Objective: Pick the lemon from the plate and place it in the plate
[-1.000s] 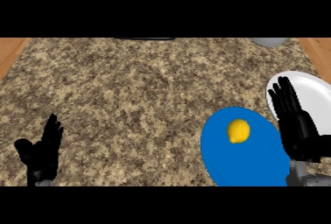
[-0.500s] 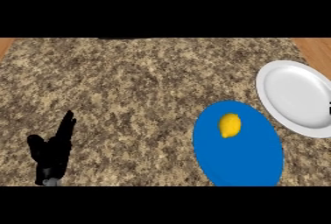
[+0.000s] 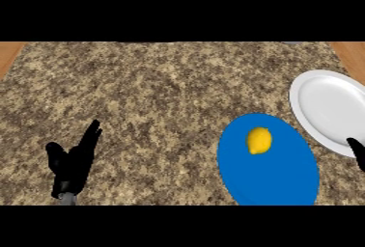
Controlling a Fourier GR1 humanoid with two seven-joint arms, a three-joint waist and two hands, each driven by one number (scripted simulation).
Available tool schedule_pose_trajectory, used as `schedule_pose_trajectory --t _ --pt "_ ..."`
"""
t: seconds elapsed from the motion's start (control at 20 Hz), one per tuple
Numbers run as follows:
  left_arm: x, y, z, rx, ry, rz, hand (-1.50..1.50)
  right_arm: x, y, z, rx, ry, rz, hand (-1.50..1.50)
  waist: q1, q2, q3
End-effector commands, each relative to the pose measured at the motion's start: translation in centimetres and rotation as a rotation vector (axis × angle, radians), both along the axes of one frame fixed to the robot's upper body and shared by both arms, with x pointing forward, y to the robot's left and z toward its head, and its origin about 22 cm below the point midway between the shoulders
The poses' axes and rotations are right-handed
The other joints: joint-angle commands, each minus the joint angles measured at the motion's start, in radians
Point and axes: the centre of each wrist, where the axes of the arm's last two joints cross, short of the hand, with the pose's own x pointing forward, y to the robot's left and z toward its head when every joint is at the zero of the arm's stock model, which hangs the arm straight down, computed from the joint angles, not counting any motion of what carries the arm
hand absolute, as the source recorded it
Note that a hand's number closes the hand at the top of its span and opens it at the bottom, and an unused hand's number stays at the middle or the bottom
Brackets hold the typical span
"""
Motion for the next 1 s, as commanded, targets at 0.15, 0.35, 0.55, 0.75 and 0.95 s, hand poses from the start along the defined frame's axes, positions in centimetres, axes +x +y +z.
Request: schedule_pose_trajectory --t 0.15,0.35,0.55,0.75,0.95 --pt "0.4 -1.8 0.1 -0.048 0.045 -0.052 0.0 -2.1 1.7 2.0 -0.05 0.406 0.077 -1.5 0.015 0.008 -0.007" --pt "0.5 -2.0 -0.6 -0.042 0.04 -0.073 0.0 -1.5 2.7 3.6 -0.064 0.618 0.13 -1.5 0.029 0.012 -0.006" --pt "1.5 -3.3 0.4 -0.063 0.03 -0.066 0.0 -0.3 5.5 5.1 -0.072 0.73 0.106 -1.5 0.041 0.011 -0.005" --pt "0.3 -1.8 -0.7 -0.046 0.047 -0.089 0.0 1.9 8.0 5.8 -0.062 0.803 0.101 -1.5 0.052 0.01 -0.005" --pt "1.0 -2.0 -0.7 -0.051 0.06 -0.073 0.0 4.0 10.2 3.1 -0.065 0.834 0.098 -1.5 0.038 0.01 -0.004"
